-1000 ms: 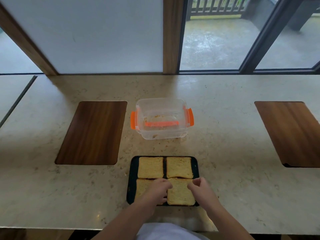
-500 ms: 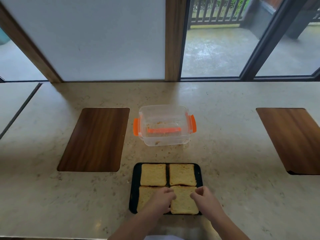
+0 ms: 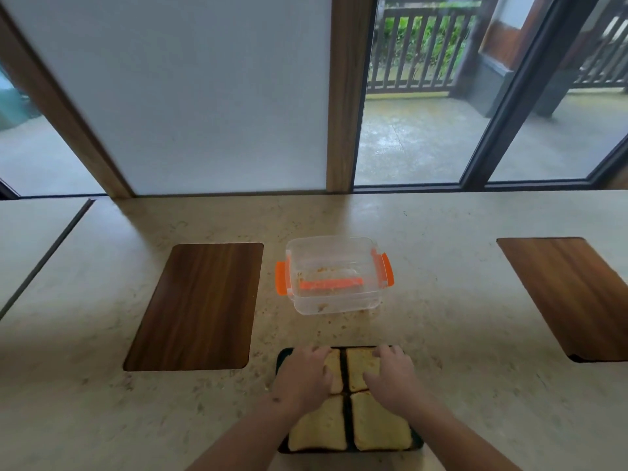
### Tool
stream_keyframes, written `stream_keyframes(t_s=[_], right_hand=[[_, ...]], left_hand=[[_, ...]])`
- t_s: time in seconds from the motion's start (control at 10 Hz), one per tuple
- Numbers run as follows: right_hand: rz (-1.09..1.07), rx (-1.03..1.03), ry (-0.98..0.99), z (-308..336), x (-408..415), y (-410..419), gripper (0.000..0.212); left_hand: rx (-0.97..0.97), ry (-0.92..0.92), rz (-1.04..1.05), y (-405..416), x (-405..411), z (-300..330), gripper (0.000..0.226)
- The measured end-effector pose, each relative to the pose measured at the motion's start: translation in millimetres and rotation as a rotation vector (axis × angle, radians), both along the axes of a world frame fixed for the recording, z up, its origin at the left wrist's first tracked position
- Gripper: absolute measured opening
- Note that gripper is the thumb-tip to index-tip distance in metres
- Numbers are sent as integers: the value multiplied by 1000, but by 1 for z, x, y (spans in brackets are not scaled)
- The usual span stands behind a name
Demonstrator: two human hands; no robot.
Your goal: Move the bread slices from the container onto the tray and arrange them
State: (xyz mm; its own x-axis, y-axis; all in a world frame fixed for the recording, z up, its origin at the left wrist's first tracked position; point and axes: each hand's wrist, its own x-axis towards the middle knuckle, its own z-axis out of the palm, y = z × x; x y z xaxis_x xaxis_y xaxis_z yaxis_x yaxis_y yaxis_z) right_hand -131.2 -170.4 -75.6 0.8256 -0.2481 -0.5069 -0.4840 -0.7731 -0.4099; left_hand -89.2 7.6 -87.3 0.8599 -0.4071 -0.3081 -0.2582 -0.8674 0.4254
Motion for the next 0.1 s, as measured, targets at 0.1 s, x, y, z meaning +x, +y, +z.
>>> stream_keyframes(t_s=[0.1], right_hand=[[103, -109, 38, 11, 5, 4, 56]], left_hand=[[175, 65, -37, 13, 2, -6, 49]])
